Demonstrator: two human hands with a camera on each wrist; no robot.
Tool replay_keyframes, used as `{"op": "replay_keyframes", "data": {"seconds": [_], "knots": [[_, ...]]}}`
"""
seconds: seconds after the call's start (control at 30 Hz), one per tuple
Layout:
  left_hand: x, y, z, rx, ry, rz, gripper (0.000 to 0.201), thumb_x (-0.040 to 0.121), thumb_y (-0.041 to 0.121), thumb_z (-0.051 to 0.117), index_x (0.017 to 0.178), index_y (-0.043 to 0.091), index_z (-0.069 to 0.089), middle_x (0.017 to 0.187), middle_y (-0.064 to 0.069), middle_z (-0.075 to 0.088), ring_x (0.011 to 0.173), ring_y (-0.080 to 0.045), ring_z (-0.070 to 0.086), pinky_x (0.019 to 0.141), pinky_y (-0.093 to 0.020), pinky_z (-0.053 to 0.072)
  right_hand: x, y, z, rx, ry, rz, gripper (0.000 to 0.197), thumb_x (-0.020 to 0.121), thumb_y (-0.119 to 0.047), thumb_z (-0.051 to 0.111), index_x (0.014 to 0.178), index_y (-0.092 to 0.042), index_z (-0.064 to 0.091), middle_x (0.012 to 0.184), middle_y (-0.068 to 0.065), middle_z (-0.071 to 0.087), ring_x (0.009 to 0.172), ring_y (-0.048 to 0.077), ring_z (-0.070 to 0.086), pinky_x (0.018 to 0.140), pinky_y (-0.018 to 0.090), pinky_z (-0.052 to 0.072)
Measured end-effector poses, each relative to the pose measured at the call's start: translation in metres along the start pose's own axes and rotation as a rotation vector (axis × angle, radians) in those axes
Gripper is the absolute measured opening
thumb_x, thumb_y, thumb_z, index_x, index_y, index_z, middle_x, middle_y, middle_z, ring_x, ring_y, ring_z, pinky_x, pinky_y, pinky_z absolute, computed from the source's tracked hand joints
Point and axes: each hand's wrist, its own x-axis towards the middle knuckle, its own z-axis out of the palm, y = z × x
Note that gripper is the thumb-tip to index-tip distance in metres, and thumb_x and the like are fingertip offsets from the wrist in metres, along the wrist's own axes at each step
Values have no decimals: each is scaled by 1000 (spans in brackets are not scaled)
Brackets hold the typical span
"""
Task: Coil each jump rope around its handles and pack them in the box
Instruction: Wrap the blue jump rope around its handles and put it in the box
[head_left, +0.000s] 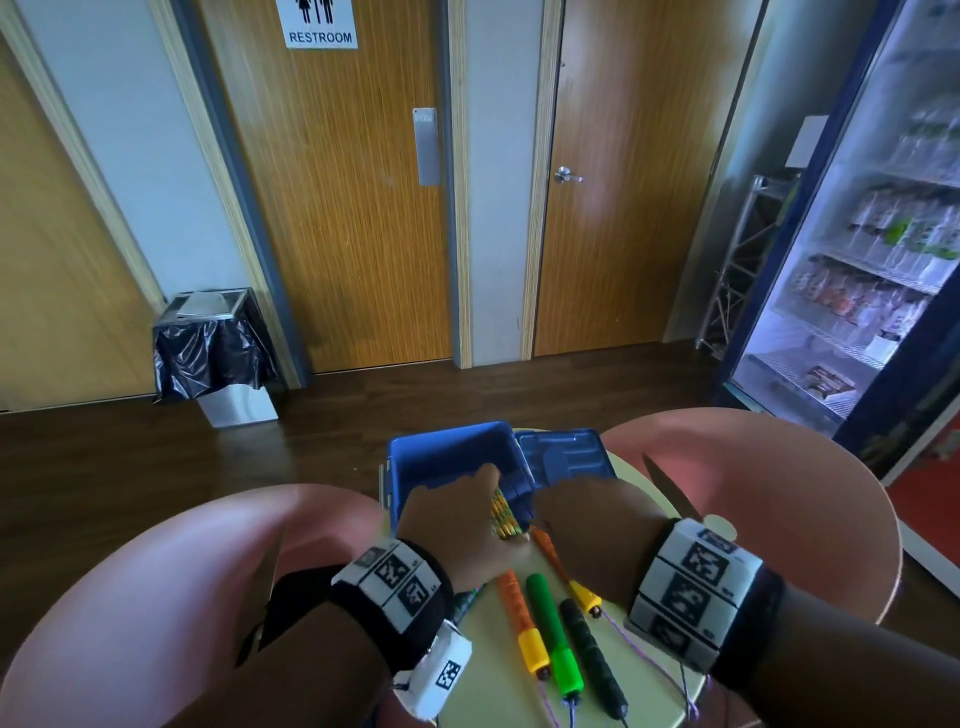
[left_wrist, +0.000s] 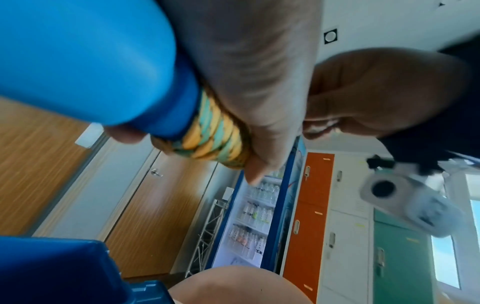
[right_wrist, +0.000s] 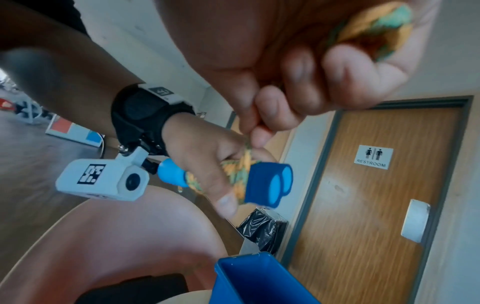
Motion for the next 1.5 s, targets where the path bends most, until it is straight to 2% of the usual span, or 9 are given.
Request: {"op": "replay_keyframes", "data": {"seconds": [0.1, 0.2, 0.3, 0.5, 0.7, 0.83, 1.13, 1.27, 1.5], "knots": [[-4, 6, 1, 76, -4, 76, 64, 66, 88, 35, 96, 32, 41, 82, 14, 58, 83, -12, 62, 86, -41, 47, 10, -1, -17, -186, 3, -136, 19, 100, -26, 48, 112, -20, 61, 107, 2, 63, 103, 24, 62, 81, 36, 45], [-10, 10, 3, 66, -1, 157, 68, 71, 88, 31, 105, 33, 49, 97, 13, 65, 95, -12, 65, 92, -41, 44, 23, 3, -29, -237, 45, -223, 21, 100, -36, 48, 90, -23, 61, 89, -1, 61, 93, 23, 63, 75, 35, 40], [-17, 13, 2, 10, -33, 242, 64, 77, 83, 32, 122, 39, 45, 107, 13, 65, 101, -12, 63, 96, -42, 39, 33, 17, -32, -76, 14, -298, 26, 97, -37, 53, 75, -25, 50, 75, -8, 50, 80, 16, 54, 72, 31, 38], [-19, 7, -4, -121, -45, 246, 52, 78, 81, 37, 113, 43, 45, 94, 15, 64, 97, -9, 64, 88, -34, 44, 30, 24, -29, 286, 128, -420, 20, 92, -34, 65, 85, -16, 66, 86, -6, 62, 79, 5, 50, 72, 23, 39], [-20, 5, -3, -43, -32, 267, 64, 75, 86, 28, 119, 45, 50, 111, 11, 67, 104, -14, 62, 84, -33, 45, 26, 1, -14, 192, 342, -635, 36, 88, -37, 48, 72, -12, 68, 71, 1, 64, 72, 20, 60, 66, 41, 52], [-22, 8, -7, -62, -40, 218, 57, 79, 82, 38, 111, 40, 56, 107, 9, 68, 102, -14, 62, 85, -32, 45, 26, 4, -14, 293, 337, -575, 32, 88, -40, 54, 74, -14, 67, 74, -2, 64, 74, 15, 58, 69, 40, 52], [-32, 9, -12, -107, -55, 250, 62, 74, 86, 37, 114, 39, 47, 94, 13, 65, 88, -14, 61, 91, -36, 44, 27, 33, -20, 463, 60, -186, 15, 88, -39, 70, 79, -28, 65, 75, -11, 61, 71, -6, 55, 65, 12, 40], [-35, 8, -12, -99, -14, 297, 69, 72, 89, 36, 116, 37, 46, 95, 10, 65, 85, -17, 58, 87, -37, 45, 25, 39, 1, 799, 71, -60, 15, 85, -24, 76, 73, -29, 68, 74, -9, 69, 71, -4, 61, 78, 30, 52], [-45, 8, -3, -501, 94, 374, 63, 76, 77, 57, 118, 35, 37, 85, 8, 62, 77, -15, 59, 67, -41, 50, 6, 28, 25, 1245, 295, 34, 24, 86, -5, 72, 70, -14, 57, 52, -9, 55, 48, -1, 47, 49, 14, 38]]}}
